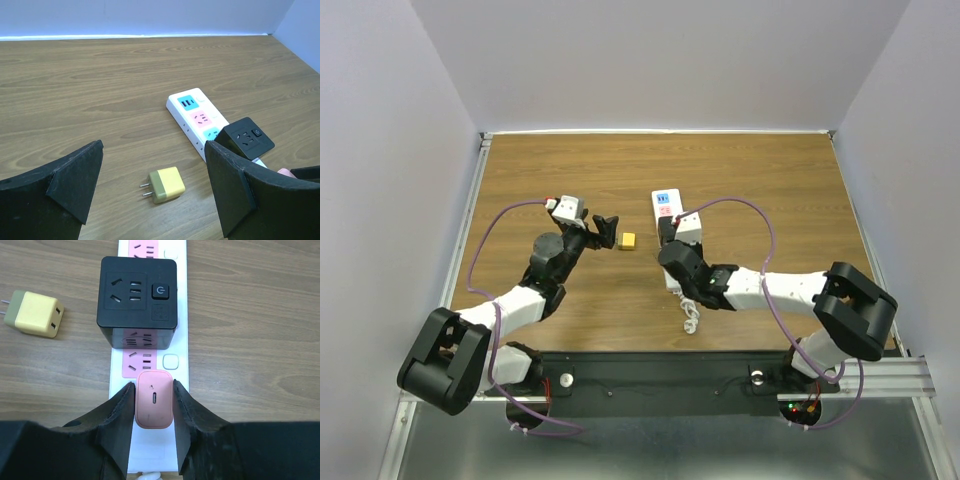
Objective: Insert the plug
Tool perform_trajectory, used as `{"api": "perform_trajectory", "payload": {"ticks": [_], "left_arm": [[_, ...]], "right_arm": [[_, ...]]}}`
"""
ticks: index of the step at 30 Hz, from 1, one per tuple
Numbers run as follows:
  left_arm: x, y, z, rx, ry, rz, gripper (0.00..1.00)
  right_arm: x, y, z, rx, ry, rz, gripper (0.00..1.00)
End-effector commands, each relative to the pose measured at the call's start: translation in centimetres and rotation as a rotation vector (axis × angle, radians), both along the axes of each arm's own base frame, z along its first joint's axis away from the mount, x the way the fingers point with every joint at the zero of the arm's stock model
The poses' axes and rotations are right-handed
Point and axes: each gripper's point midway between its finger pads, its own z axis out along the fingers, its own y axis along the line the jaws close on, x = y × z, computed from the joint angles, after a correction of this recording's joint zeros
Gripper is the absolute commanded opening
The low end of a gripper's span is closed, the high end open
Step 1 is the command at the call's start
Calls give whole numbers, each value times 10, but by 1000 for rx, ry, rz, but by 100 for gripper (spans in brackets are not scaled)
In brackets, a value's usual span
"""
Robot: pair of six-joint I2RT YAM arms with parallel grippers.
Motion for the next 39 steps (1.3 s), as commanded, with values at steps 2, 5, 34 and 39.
{"api": "perform_trajectory", "payload": {"ticks": [2, 5, 34, 39], "left_arm": [[-3, 2, 20, -32, -69, -4, 94], [-3, 1, 20, -34, -68, -6, 94], [-5, 1, 20, -36, -72, -15, 94], [-5, 1, 19, -37, -70, -13, 94]], "right_arm": [[-32, -26, -56, -134, 123, -12, 0], [-40, -21, -62, -140, 128, 3, 0], [-62, -26, -129, -269, 244, -20, 0], [-58, -40, -104, -256, 187, -76, 0]]}}
